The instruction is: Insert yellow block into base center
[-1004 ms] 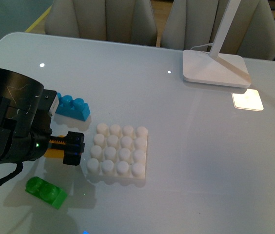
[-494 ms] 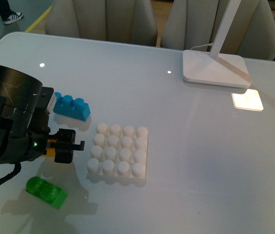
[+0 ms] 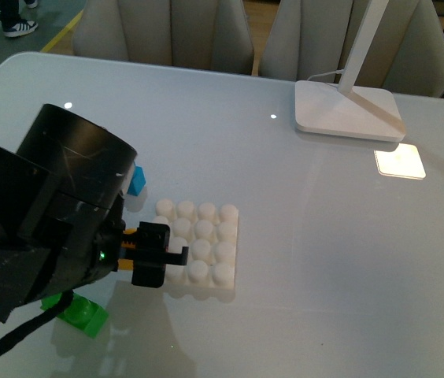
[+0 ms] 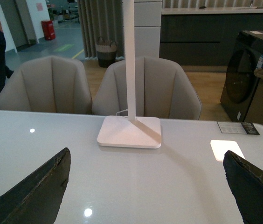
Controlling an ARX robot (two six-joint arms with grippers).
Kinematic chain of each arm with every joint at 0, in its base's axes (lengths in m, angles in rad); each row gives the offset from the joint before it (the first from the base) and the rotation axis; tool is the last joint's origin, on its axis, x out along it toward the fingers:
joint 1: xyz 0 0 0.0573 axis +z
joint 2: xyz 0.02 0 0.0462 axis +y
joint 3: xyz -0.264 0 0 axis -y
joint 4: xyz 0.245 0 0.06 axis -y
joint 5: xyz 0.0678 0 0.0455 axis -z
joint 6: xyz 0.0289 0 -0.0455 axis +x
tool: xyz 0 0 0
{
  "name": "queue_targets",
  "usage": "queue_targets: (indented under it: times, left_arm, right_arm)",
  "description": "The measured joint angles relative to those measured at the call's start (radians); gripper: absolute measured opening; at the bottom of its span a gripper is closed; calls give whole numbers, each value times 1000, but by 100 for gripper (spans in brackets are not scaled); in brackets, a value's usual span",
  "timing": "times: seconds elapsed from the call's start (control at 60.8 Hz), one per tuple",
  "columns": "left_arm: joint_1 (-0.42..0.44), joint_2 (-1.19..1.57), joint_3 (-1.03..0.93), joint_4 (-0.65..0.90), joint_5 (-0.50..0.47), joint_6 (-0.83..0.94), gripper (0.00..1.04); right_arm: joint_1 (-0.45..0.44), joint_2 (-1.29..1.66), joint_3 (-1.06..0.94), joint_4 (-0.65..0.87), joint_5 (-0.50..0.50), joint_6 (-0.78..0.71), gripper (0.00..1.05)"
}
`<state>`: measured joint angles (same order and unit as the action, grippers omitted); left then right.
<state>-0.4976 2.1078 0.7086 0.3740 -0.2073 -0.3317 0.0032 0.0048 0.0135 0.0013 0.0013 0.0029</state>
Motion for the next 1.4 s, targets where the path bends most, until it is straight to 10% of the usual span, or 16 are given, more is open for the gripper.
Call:
queue_targets:
  times: [1.399]
  left_arm:
    - [-172, 137, 235, -85, -56, -134, 63]
  right_arm:
    - [0, 0, 0, 0, 0, 0, 96]
